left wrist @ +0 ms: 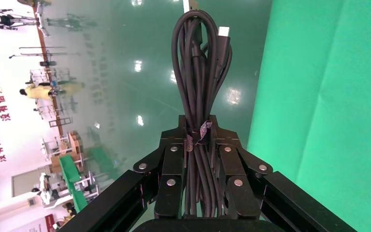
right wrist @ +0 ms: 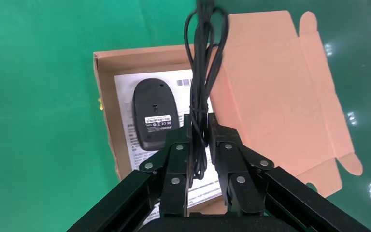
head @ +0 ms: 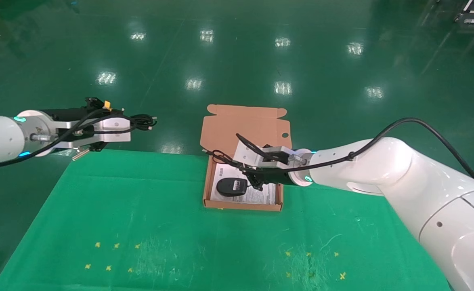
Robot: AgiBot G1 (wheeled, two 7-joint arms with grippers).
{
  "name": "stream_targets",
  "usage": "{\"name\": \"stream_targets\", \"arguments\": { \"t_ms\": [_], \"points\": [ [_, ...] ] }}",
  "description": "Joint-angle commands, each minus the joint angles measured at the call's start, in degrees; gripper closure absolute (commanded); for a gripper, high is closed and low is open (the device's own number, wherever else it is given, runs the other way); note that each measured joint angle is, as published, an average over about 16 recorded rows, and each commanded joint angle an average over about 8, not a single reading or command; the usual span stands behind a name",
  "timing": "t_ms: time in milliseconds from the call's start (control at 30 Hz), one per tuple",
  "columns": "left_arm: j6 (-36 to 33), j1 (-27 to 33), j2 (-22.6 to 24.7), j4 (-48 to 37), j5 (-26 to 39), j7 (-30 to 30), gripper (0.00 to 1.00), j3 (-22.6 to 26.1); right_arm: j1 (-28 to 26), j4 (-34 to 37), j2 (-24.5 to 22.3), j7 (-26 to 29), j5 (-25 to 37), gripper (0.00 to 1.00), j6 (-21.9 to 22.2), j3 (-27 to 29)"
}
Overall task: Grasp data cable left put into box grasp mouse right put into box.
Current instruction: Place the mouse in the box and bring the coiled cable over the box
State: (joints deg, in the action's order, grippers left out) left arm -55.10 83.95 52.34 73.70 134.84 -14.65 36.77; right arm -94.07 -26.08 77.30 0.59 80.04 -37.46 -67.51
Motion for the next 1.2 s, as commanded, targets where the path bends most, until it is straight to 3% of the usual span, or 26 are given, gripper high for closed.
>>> {"name": "stream_targets", "arguments": {
  "t_ms": [33,333,567,933,1200],
  "points": [
    [-0.02,0.06,-0.07,-0.03,0.04,-0.03,1.00,-0.05,0.01,-0.30,-0.23,-0.08,-0.16,0.00,-0.08,-0.10],
    [0.99,-2.07,2.19,1.01,-0.50,1.00,1.00,1.35,-1.21,-4.64,-3.66,0.84,0.64,0.00,-0.47,-0.73],
    [4.07,-5.65,5.72,1.48,0.82,1.74,1.00,3.24,-3.52,-14.54,-12.16,4.86,3.10,0.00,-2.25,-1.74],
    [13.30,-9.06,17.73,-6.20,6.63,0.25,1.00,5.46,-7.59,-38.79,-27.26,21.13,13.00,0.00,-5.59,-5.18],
    [18.01,-9.52,24.13,-13.52,7.29,1.25,1.00,7.88,-11.27,-50.37,-33.50,34.06,21.55,0.00,-9.11,-6.21]
  ]
}}
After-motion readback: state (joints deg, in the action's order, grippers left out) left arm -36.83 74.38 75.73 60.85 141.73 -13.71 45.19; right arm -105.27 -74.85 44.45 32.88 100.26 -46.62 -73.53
